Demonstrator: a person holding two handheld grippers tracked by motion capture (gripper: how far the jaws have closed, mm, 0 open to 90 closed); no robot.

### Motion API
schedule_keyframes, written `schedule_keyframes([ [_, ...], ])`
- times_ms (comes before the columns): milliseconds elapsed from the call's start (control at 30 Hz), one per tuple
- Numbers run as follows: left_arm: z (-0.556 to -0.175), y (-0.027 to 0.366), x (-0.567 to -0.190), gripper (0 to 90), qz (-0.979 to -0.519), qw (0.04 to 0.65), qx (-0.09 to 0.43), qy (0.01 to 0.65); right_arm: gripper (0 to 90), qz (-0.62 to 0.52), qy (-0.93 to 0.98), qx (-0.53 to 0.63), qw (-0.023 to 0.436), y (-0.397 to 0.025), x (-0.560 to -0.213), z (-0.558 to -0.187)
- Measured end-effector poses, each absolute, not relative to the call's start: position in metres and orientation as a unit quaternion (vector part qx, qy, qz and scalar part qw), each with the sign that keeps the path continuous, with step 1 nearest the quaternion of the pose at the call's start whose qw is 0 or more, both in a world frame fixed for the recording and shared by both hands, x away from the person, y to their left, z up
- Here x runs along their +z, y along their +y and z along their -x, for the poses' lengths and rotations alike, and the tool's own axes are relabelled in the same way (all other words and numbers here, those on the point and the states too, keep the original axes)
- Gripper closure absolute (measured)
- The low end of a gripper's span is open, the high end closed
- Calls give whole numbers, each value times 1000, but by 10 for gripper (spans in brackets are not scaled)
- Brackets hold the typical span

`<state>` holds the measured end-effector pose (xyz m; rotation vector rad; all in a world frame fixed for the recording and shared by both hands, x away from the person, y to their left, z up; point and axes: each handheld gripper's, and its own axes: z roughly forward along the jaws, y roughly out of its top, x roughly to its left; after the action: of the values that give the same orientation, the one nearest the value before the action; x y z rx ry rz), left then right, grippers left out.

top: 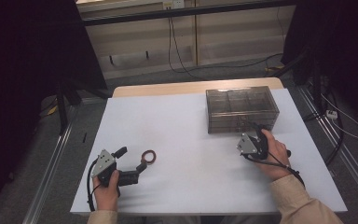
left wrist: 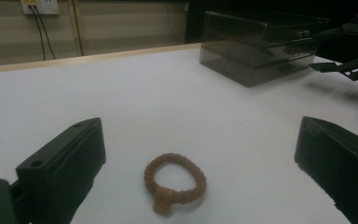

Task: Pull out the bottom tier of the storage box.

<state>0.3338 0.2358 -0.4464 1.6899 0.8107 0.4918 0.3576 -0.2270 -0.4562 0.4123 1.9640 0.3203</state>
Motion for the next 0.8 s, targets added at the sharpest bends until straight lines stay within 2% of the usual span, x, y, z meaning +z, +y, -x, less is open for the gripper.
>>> schedule_keyframes([
  [300,-334,236,-446,19,-719,566,209,345,533,-109,834,94,533,-222,-462,-359],
  [800,-334,237,-446,18,-721,564,212,342,656,-70,845,64,526,-215,-469,-362],
])
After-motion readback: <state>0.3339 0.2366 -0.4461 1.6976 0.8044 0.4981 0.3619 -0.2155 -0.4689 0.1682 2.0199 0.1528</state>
